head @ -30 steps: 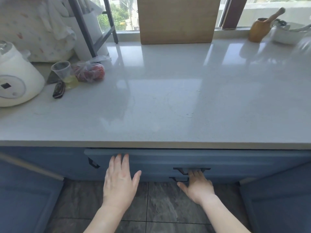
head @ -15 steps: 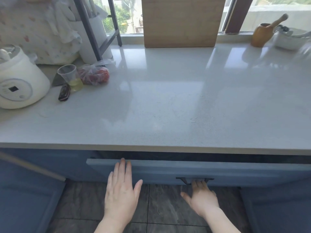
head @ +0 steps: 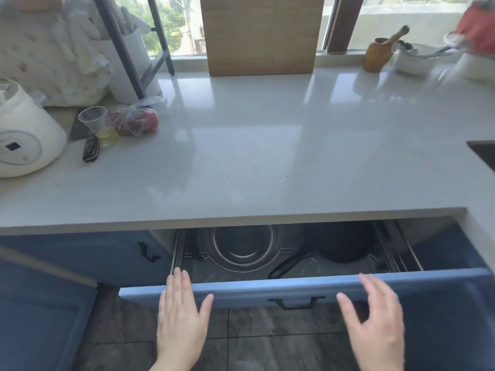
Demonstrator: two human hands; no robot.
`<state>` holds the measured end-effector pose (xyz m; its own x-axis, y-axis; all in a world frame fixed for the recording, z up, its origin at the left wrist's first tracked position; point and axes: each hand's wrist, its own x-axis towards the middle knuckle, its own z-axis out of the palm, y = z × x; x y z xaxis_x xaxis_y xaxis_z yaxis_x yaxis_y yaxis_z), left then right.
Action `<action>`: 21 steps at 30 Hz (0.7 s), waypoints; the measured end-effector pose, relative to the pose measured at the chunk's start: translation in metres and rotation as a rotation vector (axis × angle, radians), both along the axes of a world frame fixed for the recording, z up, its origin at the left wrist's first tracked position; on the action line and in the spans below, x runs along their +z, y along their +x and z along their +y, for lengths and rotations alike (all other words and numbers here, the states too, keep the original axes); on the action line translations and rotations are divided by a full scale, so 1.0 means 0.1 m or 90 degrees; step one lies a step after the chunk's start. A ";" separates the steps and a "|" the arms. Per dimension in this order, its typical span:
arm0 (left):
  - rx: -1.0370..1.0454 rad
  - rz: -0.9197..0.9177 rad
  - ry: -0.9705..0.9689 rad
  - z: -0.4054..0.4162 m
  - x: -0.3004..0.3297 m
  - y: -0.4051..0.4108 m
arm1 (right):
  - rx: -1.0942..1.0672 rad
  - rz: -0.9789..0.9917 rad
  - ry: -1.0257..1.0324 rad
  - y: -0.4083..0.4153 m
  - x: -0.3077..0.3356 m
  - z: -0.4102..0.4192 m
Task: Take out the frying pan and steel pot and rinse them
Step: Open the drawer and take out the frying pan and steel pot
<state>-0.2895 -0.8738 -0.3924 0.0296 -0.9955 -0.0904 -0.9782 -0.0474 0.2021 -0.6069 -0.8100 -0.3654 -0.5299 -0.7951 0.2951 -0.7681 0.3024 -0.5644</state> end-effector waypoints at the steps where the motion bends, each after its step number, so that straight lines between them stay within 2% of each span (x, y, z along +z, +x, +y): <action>1: 0.040 0.007 0.004 0.00 0.04 -0.04 | -0.040 0.011 0.072 -0.13 0.03 -0.06; 4: 0.162 0.041 0.040 -0.12 0.18 -0.15 | -0.104 0.046 0.267 -0.40 0.03 -0.28; 8: 0.196 -0.020 0.082 -0.19 0.19 -0.17 | -0.090 0.096 0.414 -0.49 -0.06 -0.42; 12: 0.201 -0.025 0.096 -0.17 0.16 -0.17 | -0.099 0.132 0.442 -0.49 -0.12 -0.39; 21: 0.206 -0.025 0.099 0.15 0.20 -0.14 | -0.099 0.117 0.441 -0.40 -0.08 -0.04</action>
<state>-0.3034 -0.8583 -0.3727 0.3482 -0.9082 -0.2324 -0.9142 -0.3838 0.1302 -0.6467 -0.8141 -0.3733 -0.6425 -0.7508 -0.1533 -0.7507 0.6568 -0.0709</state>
